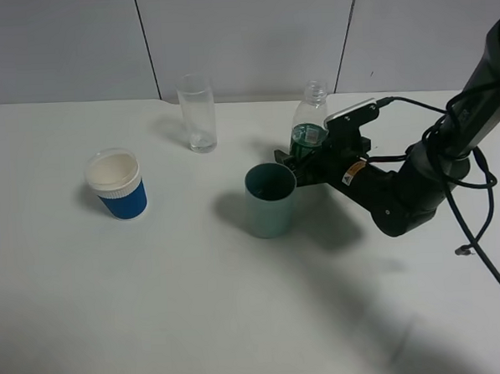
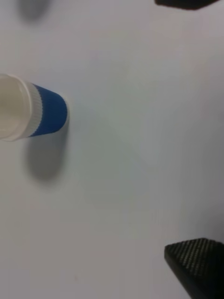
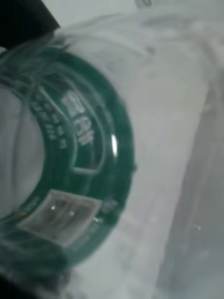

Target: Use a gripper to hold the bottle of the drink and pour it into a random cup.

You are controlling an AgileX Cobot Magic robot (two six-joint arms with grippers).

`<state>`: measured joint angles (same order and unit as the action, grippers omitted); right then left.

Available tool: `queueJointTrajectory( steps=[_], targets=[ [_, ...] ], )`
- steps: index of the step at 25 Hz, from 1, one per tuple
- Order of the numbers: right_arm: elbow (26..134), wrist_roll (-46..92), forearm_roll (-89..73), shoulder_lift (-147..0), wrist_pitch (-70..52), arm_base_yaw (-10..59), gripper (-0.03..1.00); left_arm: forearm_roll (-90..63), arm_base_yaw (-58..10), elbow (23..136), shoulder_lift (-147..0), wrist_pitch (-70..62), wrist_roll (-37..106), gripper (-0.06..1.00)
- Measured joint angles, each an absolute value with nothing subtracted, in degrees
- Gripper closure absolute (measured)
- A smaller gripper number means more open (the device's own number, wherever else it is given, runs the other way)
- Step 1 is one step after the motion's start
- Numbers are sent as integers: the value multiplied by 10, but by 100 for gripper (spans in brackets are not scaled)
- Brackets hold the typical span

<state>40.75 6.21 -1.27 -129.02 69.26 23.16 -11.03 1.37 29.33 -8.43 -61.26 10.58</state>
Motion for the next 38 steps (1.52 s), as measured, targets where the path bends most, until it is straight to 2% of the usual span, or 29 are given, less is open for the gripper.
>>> queueJointTrajectory(
  steps=[38],
  targets=[
    [401, 62, -20, -1165, 692, 232, 10, -110, 14, 293, -84, -613, 106, -5]
  ],
)
